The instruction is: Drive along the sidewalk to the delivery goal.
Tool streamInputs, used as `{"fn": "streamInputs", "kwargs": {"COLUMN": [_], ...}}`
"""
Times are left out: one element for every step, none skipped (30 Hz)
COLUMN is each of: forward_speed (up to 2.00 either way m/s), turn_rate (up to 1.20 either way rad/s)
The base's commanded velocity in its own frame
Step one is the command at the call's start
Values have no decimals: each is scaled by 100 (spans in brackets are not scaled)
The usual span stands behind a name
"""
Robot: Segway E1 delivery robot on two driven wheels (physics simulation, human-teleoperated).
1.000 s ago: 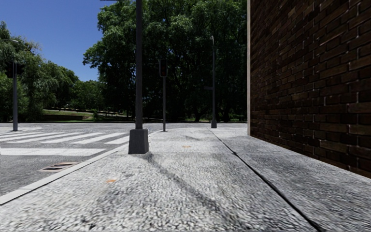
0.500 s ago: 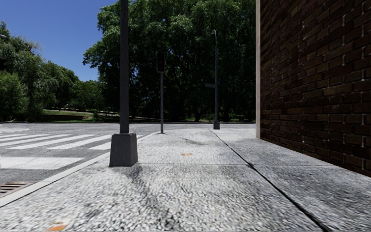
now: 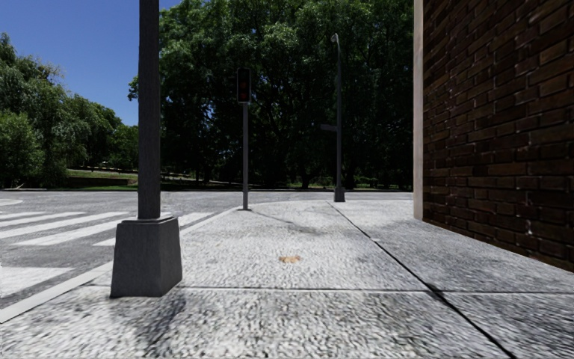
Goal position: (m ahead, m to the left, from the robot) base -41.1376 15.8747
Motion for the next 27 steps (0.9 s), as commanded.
{"fn": "streamInputs", "kwargs": {"forward_speed": [192, 192, 192, 192, 192, 192, 192, 192, 192, 192, 192, 192, 192, 192, 192, 192, 192, 192, 192, 192, 191, 191, 191, 191, 188, 188, 182], "turn_rate": [0, 0, 0, 0, 0, 0, 0, 0, 0, 0, 0, 0, 0, 0, 0, 0, 0, 0, 0, 0, 0, 0, 0, 1, 3, 3, 4]}}
